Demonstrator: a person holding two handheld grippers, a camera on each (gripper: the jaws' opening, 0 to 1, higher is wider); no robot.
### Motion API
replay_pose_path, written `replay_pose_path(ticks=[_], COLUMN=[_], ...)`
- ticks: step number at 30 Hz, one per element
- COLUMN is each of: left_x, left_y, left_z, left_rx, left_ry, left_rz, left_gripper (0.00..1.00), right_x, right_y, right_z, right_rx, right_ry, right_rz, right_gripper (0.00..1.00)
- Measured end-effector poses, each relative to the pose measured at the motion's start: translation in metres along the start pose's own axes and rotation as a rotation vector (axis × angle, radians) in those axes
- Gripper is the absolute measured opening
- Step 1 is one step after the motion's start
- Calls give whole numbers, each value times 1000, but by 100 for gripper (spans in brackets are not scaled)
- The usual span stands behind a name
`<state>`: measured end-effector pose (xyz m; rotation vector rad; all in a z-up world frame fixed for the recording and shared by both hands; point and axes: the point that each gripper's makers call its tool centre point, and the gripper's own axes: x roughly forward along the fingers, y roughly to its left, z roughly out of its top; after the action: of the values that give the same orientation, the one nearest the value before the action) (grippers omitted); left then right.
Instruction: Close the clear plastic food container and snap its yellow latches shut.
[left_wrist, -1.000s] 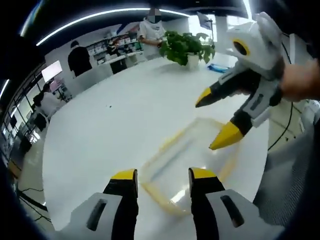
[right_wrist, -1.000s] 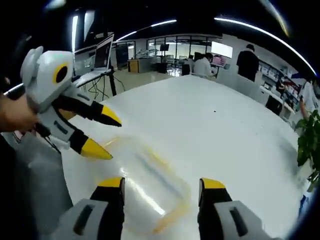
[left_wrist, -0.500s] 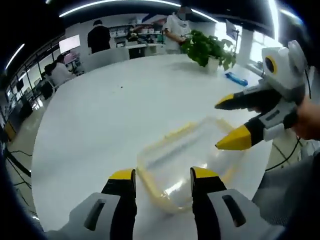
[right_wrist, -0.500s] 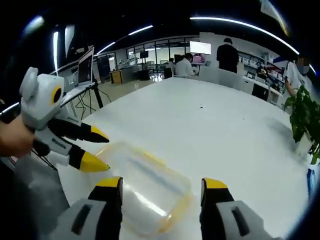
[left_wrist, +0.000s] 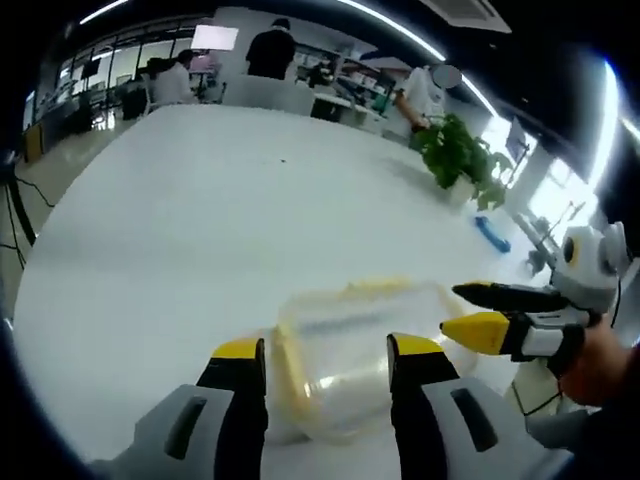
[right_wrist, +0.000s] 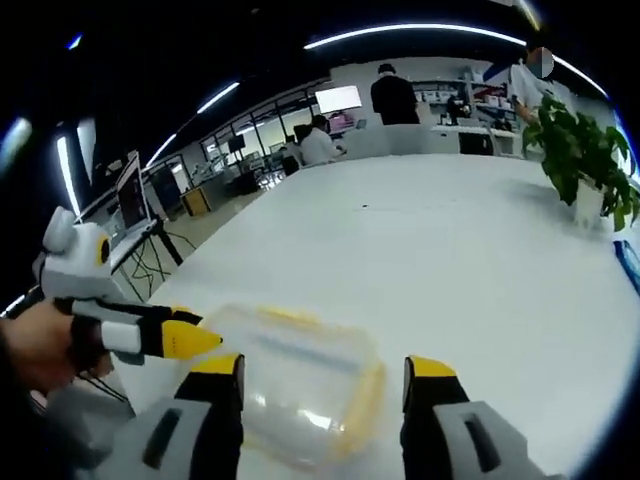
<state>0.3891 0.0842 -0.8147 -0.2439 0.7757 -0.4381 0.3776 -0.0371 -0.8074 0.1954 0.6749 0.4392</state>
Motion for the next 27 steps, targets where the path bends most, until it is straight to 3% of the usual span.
replay_pose_path(ticks=[4, 13, 17, 19, 23, 27], left_x=[0, 7, 7, 8, 14, 14], left_y=[1, 4, 6, 5, 6, 7], left_z=[-1, -2, 5, 6, 0, 2], left_rx=[-130, -126, -160, -156, -151, -184], left_ry=[-16, -12, -27, -31, -12, -16], left_rz=[-18, -23, -23, -25, -20, -13], left_gripper=[46, 42, 41, 40, 39, 40], right_x=[0, 3, 3, 4, 6, 7], right_y=[3, 3, -4, -8, -6, -11], right_z=[0, -6, 1, -4, -5, -5], right_rx=[79, 113, 122, 63, 124, 138], right_ry=[-16, 0, -18, 13, 11, 6], right_rz=[24, 34, 12, -12, -14, -41], right_gripper=[61, 58, 49, 44, 47, 40])
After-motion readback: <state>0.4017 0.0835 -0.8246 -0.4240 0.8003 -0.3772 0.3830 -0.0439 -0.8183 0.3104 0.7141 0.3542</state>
